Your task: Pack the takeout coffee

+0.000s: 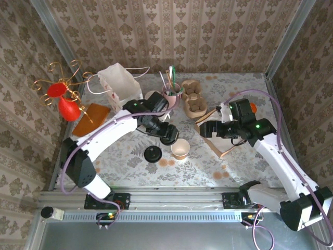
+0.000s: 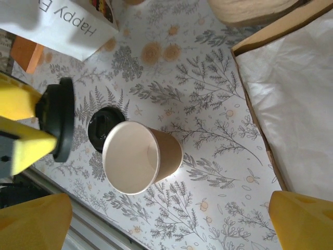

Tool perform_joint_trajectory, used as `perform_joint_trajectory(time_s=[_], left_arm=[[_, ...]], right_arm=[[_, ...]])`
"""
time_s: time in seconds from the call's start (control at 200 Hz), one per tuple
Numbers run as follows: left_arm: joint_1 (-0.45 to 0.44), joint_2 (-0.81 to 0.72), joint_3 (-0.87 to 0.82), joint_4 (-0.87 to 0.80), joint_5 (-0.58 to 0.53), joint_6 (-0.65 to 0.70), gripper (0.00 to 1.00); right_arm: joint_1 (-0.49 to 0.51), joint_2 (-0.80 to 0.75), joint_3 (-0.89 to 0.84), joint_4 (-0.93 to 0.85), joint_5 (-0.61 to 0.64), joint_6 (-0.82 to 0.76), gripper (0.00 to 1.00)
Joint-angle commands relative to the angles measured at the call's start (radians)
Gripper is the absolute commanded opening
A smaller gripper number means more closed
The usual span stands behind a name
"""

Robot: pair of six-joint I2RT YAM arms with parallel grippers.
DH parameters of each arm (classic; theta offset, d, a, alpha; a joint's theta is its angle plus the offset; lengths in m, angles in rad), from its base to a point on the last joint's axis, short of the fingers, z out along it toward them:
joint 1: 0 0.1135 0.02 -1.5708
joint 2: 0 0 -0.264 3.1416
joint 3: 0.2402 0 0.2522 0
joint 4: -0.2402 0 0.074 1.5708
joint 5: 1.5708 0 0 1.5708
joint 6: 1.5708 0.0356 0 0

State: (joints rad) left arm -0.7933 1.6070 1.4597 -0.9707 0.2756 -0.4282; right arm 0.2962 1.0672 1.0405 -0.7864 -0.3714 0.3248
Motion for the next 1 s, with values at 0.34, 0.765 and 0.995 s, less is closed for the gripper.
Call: perform_joint_trajectory(time_s=[0.34,0.765,0.995], left_arm=[[-0.062,0.105,0.148,-0.134,-0.065,0.04,0.67],[-0.086,0.211,0.298,-0.213,-0.093,0.095,0.67],[-0.104,0.305,0.408,-0.314,-0.14,0.137,0.67]], right_arm=[[-0.001,-0.083,-0.064,0.019,0.064,0.01,0.99],[-0.001,-0.05,-0.053,-0.018,0.042,0.024,0.99],[0.0,-0.033,-0.054,-0.016,0.036,0.023,0.99]])
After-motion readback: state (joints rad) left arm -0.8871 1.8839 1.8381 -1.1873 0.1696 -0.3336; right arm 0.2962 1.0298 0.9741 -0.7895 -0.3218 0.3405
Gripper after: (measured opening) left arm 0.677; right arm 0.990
